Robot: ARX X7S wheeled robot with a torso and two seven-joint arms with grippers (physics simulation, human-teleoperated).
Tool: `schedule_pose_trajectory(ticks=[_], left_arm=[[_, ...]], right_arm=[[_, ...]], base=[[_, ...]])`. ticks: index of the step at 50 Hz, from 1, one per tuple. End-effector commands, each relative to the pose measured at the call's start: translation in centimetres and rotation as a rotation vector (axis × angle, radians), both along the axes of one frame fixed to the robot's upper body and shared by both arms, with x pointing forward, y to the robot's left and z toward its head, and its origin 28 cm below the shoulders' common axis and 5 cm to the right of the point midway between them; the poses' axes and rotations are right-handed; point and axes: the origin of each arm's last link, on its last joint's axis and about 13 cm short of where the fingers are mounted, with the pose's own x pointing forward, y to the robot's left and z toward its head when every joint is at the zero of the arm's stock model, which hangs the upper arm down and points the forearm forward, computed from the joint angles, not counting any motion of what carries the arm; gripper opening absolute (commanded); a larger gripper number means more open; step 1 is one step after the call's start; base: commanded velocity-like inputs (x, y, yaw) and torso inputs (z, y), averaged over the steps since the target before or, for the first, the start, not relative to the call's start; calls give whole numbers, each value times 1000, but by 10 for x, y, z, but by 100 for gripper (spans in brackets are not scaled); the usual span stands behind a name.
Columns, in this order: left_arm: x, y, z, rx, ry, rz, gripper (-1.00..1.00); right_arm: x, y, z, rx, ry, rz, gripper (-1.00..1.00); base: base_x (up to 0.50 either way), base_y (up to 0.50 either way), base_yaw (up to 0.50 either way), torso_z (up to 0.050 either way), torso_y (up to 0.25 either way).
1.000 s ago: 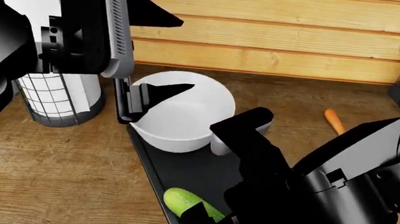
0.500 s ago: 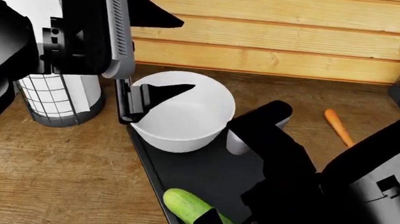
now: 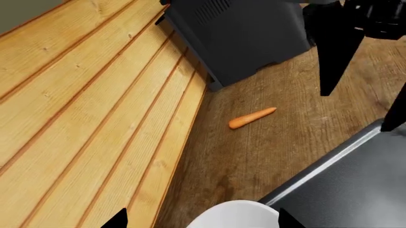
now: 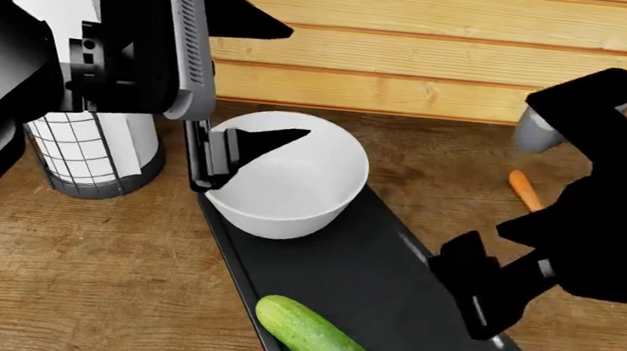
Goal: Place the two vegetables and bowl onto the tray for setting up a vegetable dip station.
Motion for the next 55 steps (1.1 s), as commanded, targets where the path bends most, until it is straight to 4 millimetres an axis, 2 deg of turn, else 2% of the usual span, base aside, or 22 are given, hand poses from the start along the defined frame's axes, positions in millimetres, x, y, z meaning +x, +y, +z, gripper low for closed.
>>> schedule_pose_trajectory(ticks=[1,9,12,13,16,20,27,32,40,48,51,53,54,55], left_arm=[[-1,4,8,-3,-21,15,100],[-1,4,12,1,-27,19,100],[-1,3,12,4,-27,15,100],[-1,2,13,4,-27,15,100],[-1,1,13,8,-23,14,100],[0,2,11,8,-21,17,100],[1,1,7,6,-14,15,100],[1,1,5,9,-8,14,100],[2,1,2,5,-3,17,100],[3,0,1,6,2,17,100],[3,0,1,8,1,15,100],[2,0,-1,11,4,16,100],[2,0,-2,12,6,17,100],[2,0,-2,12,7,17,100]], right_arm=[[19,-43,1,-1,-120,-190,100],[44,-64,-16,-26,-143,-380,100],[53,-67,-25,-69,-147,-379,100],[57,-68,-31,-89,-201,-328,100],[61,-71,-39,-119,-161,-212,100],[74,-77,-44,-45,-189,-267,100],[90,-80,-69,-58,-154,-241,100],[108,-86,-83,-105,-181,-291,100],[114,-97,-91,-168,-198,-349,100],[114,-106,-79,-178,-250,-418,100],[117,-106,-82,-178,-259,-422,100],[121,-106,-89,-166,-262,-431,100],[122,-102,-92,-37,-300,-379,100],[123,-102,-93,-24,-318,-394,100]], base=[[0,0,0,0,0],[0,0,0,0,0],[0,0,0,0,0],[0,0,0,0,0],[0,0,0,0,0],[0,0,0,0,0],[0,0,0,0,0],[0,0,0,0,0],[0,0,0,0,0],[0,0,0,0,0],[0,0,0,0,0],[0,0,0,0,0],[0,0,0,0,0],[0,0,0,0,0]])
